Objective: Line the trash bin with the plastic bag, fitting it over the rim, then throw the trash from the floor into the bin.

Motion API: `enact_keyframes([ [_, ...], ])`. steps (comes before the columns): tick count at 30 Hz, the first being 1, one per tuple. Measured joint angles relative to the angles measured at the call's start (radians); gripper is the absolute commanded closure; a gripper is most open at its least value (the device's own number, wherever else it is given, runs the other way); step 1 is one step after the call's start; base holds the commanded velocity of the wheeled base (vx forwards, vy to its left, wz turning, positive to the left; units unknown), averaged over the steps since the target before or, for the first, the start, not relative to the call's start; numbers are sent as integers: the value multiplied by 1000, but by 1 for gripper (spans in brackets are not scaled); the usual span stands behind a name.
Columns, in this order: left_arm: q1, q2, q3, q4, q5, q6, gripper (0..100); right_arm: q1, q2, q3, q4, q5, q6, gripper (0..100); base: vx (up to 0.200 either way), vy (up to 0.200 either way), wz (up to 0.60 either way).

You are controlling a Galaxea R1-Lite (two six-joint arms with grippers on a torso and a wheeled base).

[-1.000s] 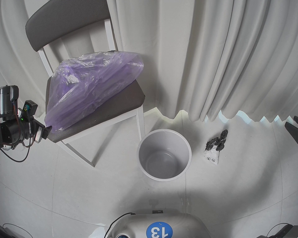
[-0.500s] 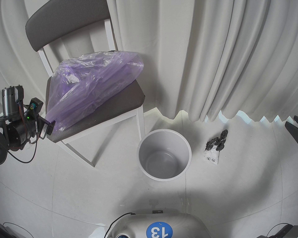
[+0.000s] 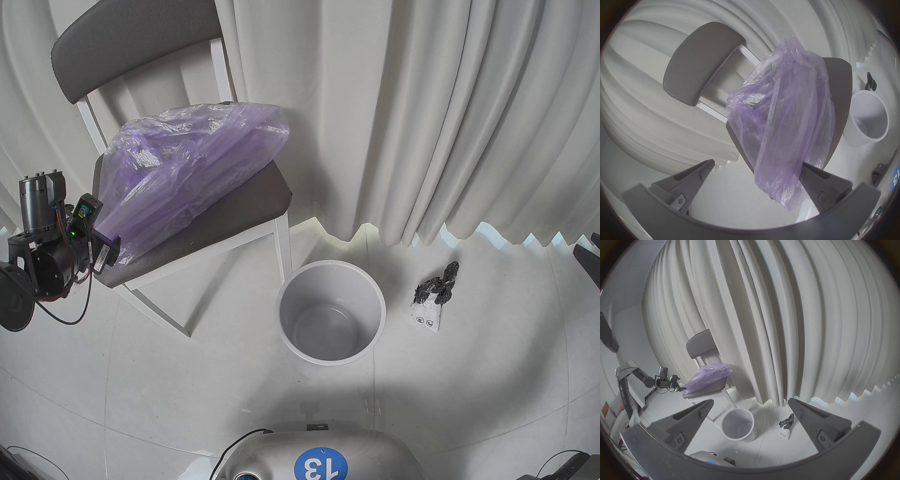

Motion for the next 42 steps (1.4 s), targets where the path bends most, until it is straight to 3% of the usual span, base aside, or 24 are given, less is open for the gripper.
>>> enact_keyframes([
  [18,0,20,-32,0,43,5,0,0,1,-1,-2,0,-1,0,0,0,0],
  [19,0,21,-32,0,43,5,100,1,1,-1,-2,0,-1,0,0,0,0],
  [42,-2,-17,-24,-4,55,15,100,1,22,4,-1,0,0,0,0,0,0],
])
